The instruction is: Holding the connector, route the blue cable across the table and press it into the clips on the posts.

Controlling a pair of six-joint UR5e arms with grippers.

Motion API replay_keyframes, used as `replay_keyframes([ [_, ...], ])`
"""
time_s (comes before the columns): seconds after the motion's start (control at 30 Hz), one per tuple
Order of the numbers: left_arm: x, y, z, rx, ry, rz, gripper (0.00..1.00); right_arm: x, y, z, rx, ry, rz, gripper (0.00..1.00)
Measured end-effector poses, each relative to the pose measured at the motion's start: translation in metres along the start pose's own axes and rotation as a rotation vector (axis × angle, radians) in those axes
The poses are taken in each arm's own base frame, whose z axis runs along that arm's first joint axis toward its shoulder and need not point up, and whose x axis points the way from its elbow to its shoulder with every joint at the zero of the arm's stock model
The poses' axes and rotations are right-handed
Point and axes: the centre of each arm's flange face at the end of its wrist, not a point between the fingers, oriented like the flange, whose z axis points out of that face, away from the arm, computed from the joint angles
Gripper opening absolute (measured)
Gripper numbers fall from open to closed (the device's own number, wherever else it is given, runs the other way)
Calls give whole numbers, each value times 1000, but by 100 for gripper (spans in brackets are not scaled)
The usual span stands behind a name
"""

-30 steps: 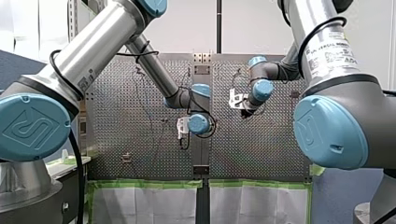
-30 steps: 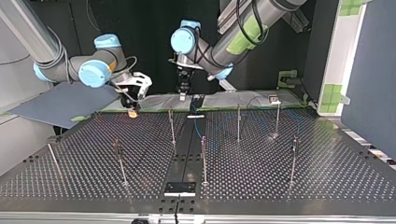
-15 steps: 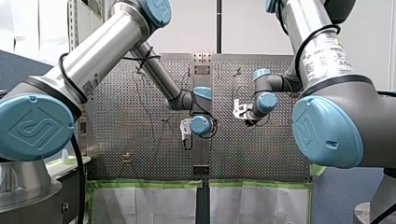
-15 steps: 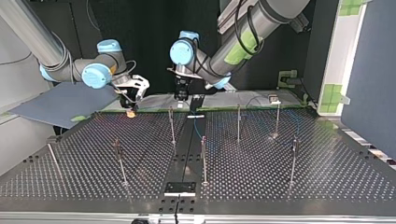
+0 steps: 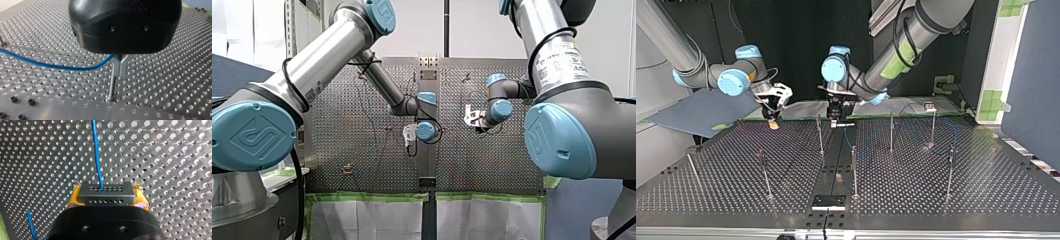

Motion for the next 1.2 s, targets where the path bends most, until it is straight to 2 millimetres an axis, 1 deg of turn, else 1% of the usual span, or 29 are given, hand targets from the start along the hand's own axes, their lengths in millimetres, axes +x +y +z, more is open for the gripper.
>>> replay_keyframes([
  [0.1,-4,5,7,-3,-10,-5,0,2,4,2,-4,8,3,0],
  [0.33,-18,8,25,10,-33,-15,0,10,18,7,1,43,13,0],
  [0.47,-25,20,38,-7,-38,-16,0,15,27,11,4,63,18,0],
  [0.6,-28,34,47,-17,-33,-13,0,21,37,15,6,81,24,0],
  [0.77,-28,41,50,-15,-16,-6,0,27,48,17,1,93,28,0],
  [0.97,-26,36,45,5,5,3,0,30,55,19,-4,98,26,0],
  [1.0,-25,35,44,6,10,6,11,30,56,19,-5,98,25,0],
  [1.03,-25,34,43,7,15,10,33,30,56,19,-5,97,25,0],
  [1.07,-24,32,41,7,22,19,33,30,56,19,-5,97,24,0],
  [1.13,-23,31,38,1,36,34,71,30,56,19,-5,96,23,0],
  [1.17,-22,30,36,-5,45,46,71,30,56,19,-5,96,22,0],
  [1.2,-21,30,34,-10,52,54,100,30,56,19,-5,96,21,0],
])
